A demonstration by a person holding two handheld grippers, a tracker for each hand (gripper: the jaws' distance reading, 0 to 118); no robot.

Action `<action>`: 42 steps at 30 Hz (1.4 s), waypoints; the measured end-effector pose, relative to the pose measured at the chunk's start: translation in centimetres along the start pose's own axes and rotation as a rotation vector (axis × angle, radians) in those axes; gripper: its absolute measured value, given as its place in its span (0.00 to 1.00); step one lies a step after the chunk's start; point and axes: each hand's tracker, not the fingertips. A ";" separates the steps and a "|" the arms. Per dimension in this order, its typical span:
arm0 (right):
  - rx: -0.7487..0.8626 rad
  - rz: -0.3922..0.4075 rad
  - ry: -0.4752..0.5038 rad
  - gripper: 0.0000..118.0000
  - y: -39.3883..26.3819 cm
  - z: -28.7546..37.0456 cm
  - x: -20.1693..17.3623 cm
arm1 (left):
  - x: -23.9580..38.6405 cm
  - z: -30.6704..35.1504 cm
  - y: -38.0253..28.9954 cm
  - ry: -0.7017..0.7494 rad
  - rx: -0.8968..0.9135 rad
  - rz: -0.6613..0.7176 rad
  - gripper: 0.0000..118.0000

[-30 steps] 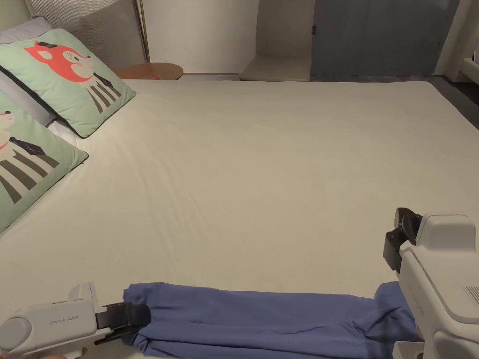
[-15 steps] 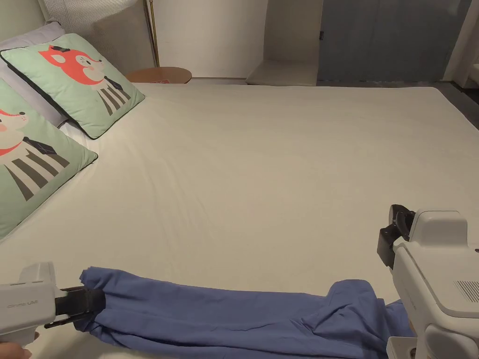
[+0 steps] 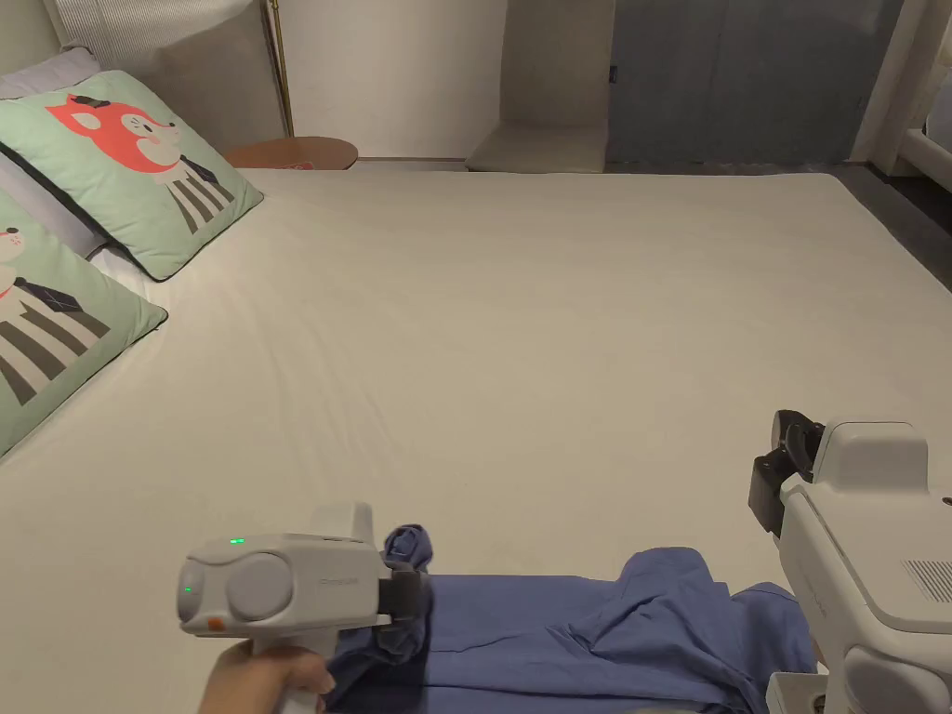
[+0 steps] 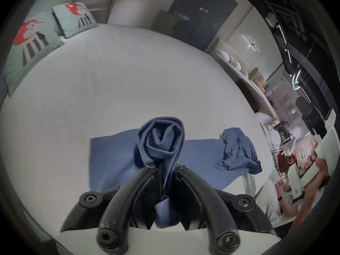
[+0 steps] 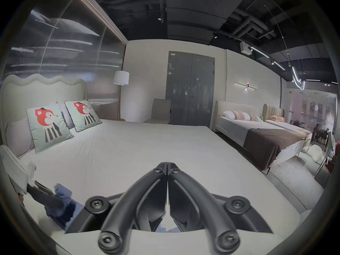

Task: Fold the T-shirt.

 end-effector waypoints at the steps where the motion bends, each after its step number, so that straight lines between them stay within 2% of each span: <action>1: -0.001 -0.002 -0.003 0.01 0.0 0.1 0.2 | 0.9 -0.6 -0.2 -0.001 -0.010 -0.001 0.04; 6: 0.001 -0.001 -0.025 0.01 0.2 0.7 1.1 | 3.4 -3.3 -1.1 0.006 -0.050 -0.044 0.05; 7: 0.000 -0.001 -0.027 0.01 0.2 0.7 1.3 | 3.7 -3.7 -1.2 0.014 -0.052 -0.053 0.09; 8: -0.002 -0.002 -0.028 0.01 0.2 0.7 1.4 | 3.8 -3.9 -1.3 0.016 -0.055 -0.061 0.19; 9: -0.003 -0.003 -0.029 0.01 0.2 0.7 1.6 | 3.7 -3.7 -1.6 0.005 -0.057 -0.059 0.38; 10: -0.003 -0.004 -0.031 0.01 0.1 0.5 1.8 | 3.8 -3.6 -1.7 -0.039 -0.059 -0.057 0.65; 11: -0.004 -0.003 -0.033 0.01 0.1 0.5 1.8 | 3.9 -3.3 -1.7 -0.077 -0.054 -0.052 0.82; 12: -0.005 -0.003 -0.033 0.01 0.0 0.5 1.9 | 4.1 -2.8 -1.8 -0.113 -0.034 -0.044 0.92; 15: -0.008 -0.009 -0.033 0.01 0.1 0.6 1.9 | 3.9 -1.1 -1.4 -0.127 0.060 -0.055 0.92; 17: -0.008 -0.011 -0.030 0.01 0.1 0.6 1.8 | 4.0 0.7 -1.3 -0.065 0.170 -0.088 0.92; 19: -0.007 -0.010 -0.026 0.01 -0.1 0.4 1.8 | 3.6 2.1 -1.6 0.006 0.295 -0.138 0.90; 20: -0.007 -0.009 -0.024 0.01 -0.1 0.4 1.7 | 3.5 2.6 -1.7 0.045 0.342 -0.162 0.85; 21: -0.007 -0.009 -0.022 0.01 -0.1 0.4 1.7 | 3.1 3.1 -2.1 0.087 0.400 -0.187 0.75; 23: -0.007 -0.012 -0.018 0.01 0.0 0.5 1.6 | 2.6 3.6 -2.6 0.163 0.470 -0.225 0.34; 24: -0.007 -0.012 -0.018 0.01 0.0 0.5 1.5 | 2.5 3.4 -2.8 0.220 0.484 -0.254 0.34; 25: -0.006 -0.013 -0.018 0.01 0.0 0.5 1.5 | 2.5 3.0 -3.1 0.270 0.483 -0.283 0.26; 27: -0.007 -0.016 -0.016 0.01 0.0 0.5 1.6 | 1.9 1.9 -3.5 0.314 0.430 -0.303 0.00; 34: -0.017 -0.022 -0.020 0.01 -0.5 0.6 2.1 | 2.3 -2.6 -6.1 0.314 0.234 -0.294 0.00; 38: -0.025 -0.017 -0.028 0.01 -0.5 0.8 2.5 | 2.3 -5.6 -7.8 0.272 0.190 -0.295 0.00; 42: -0.031 -0.020 -0.042 0.01 -0.5 1.0 3.4 | 5.4 -6.0 -8.5 0.251 0.178 -0.313 0.00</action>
